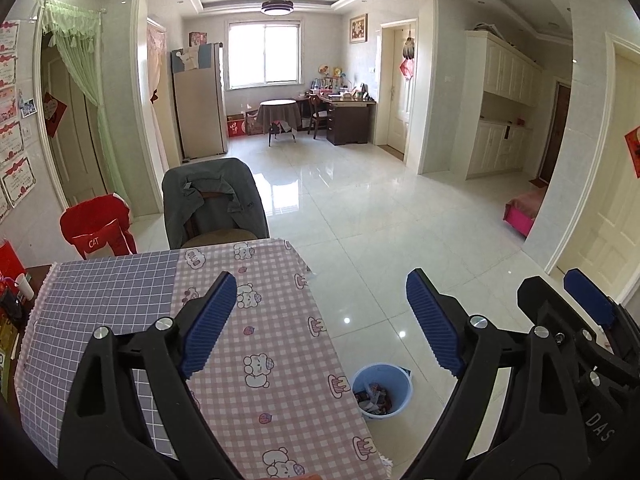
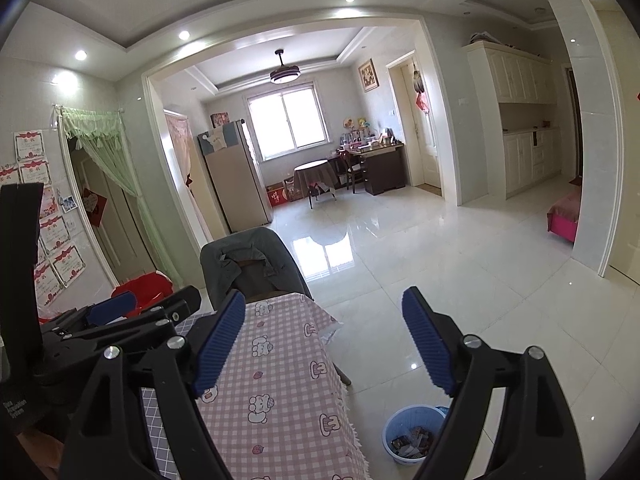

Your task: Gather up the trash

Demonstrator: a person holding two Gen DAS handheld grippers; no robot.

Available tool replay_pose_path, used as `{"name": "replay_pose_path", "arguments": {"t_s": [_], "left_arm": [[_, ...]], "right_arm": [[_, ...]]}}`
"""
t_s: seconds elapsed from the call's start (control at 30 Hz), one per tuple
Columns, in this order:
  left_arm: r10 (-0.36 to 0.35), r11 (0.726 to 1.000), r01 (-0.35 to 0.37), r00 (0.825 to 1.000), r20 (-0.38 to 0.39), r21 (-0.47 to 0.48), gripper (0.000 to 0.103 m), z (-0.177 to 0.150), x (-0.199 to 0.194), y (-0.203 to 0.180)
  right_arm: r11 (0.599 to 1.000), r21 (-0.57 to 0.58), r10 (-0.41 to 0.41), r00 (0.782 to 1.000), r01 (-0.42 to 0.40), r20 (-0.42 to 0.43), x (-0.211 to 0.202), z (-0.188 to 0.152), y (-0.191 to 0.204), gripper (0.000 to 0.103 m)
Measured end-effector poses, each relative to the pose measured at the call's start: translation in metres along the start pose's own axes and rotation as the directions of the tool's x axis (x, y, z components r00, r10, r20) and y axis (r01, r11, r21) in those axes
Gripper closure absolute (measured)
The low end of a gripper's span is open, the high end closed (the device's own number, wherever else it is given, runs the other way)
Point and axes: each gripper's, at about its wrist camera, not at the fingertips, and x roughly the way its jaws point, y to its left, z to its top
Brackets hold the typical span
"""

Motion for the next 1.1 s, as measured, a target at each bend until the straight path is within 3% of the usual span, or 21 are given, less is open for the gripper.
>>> {"name": "replay_pose_path", "arguments": {"t_s": [1.1], "left_arm": [[-0.005, 1.000, 0.005, 1.000, 0.004, -0.002, 0.017, 0.008, 0.006, 0.006]], "right_arm": [[1.000, 0.007, 0.017, 1.000, -0.018, 0.007, 0.007, 0.009, 0.005, 0.021]]}}
